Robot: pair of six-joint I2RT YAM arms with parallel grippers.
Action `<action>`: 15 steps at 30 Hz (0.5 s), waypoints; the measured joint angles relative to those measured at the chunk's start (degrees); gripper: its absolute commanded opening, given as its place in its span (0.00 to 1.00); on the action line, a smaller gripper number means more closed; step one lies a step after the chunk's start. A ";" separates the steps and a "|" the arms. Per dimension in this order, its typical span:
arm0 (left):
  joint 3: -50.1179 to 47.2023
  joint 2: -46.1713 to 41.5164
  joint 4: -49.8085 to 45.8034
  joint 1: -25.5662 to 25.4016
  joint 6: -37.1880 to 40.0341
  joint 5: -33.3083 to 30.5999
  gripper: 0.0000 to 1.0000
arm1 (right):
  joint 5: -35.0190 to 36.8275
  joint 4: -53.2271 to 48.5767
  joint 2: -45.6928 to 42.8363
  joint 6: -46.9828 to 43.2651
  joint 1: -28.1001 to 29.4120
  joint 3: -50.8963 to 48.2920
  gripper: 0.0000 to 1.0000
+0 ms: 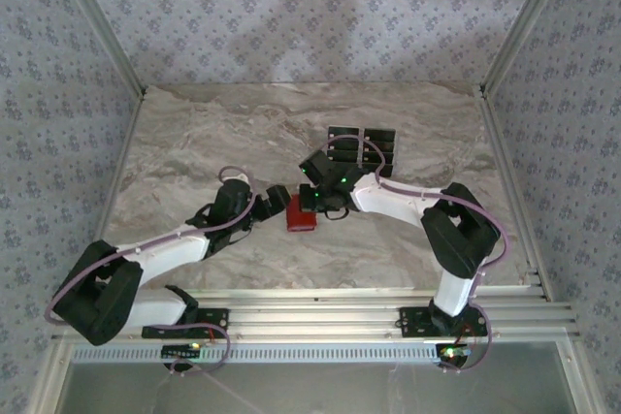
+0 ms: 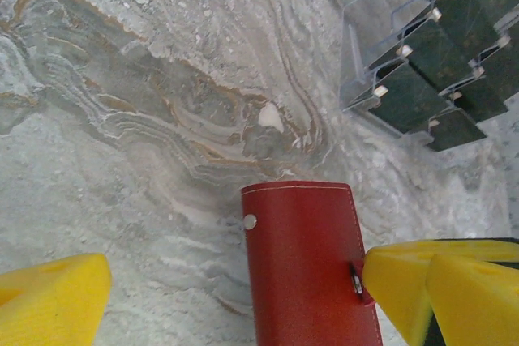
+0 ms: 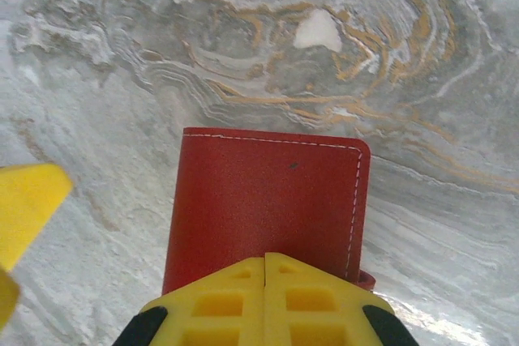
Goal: Put the credit cards into the card holder
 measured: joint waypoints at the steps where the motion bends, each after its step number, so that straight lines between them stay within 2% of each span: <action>1: -0.11 0.22 0.90 0.00 -0.68 -0.04 0.99 | -0.04 0.04 -0.11 0.02 0.00 0.37 0.00; 9: -1.07 1.01 9.40 0.00 -8.37 -1.60 0.95 | -0.66 0.66 -3.85 1.05 -0.02 1.79 0.00; 15: -1.70 1.22 14.08 0.00 -13.22 -3.30 0.82 | -1.01 1.27 -5.55 1.75 0.00 2.25 0.00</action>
